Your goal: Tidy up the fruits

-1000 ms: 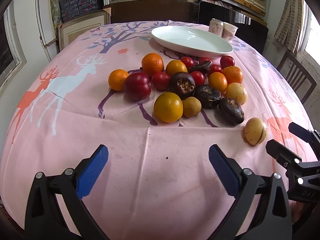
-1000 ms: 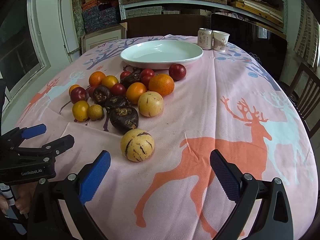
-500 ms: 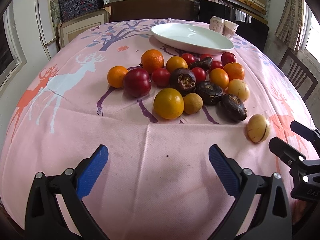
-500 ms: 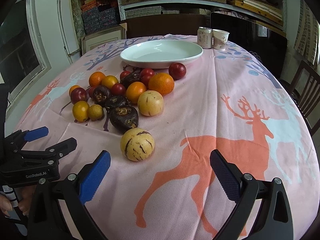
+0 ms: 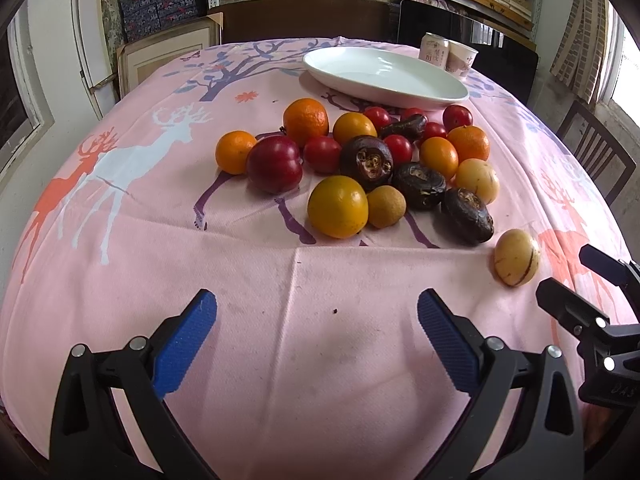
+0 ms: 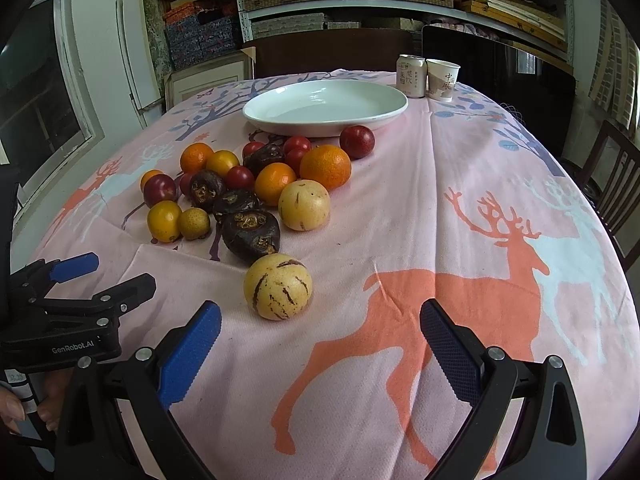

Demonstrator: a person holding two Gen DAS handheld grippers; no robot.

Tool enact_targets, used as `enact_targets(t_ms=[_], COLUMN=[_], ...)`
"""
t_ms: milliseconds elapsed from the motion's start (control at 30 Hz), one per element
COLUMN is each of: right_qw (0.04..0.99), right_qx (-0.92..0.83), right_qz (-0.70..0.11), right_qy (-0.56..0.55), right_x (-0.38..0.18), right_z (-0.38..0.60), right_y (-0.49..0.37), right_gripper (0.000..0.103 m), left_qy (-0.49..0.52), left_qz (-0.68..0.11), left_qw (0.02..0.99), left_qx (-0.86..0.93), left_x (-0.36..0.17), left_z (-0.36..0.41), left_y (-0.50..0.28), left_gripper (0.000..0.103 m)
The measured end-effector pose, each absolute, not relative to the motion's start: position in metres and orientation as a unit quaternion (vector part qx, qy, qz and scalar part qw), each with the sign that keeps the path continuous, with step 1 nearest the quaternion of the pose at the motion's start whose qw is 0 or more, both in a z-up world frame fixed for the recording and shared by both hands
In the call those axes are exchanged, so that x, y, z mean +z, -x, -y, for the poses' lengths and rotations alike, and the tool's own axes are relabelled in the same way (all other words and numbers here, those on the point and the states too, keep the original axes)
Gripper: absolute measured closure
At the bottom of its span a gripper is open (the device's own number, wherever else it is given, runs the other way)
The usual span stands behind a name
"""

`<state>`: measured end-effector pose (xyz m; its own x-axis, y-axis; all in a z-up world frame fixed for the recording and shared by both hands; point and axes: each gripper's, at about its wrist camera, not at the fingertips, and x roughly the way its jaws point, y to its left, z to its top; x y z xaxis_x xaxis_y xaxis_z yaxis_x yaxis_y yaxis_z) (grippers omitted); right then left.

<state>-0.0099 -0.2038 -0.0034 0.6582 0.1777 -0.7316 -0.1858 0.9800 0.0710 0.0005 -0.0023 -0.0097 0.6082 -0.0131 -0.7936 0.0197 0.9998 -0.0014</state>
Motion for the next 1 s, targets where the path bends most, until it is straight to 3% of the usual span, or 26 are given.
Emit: enact_targets(t_ms=[1000], right_qw=[0.913], right_qx=[0.107], right_qz=[-0.394], right_qy=[0.0], right_x=[-0.0029], right_z=[0.2038], right_y=[0.0126], right_gripper=[0.003], left_qy=[-0.007], left_qz=[-0.446], left_qw=[0.895], left_qx=[-0.009], left_x=[-0.0137], left_z=[0.0059], left_y=[0.0017], left_gripper=[0.004])
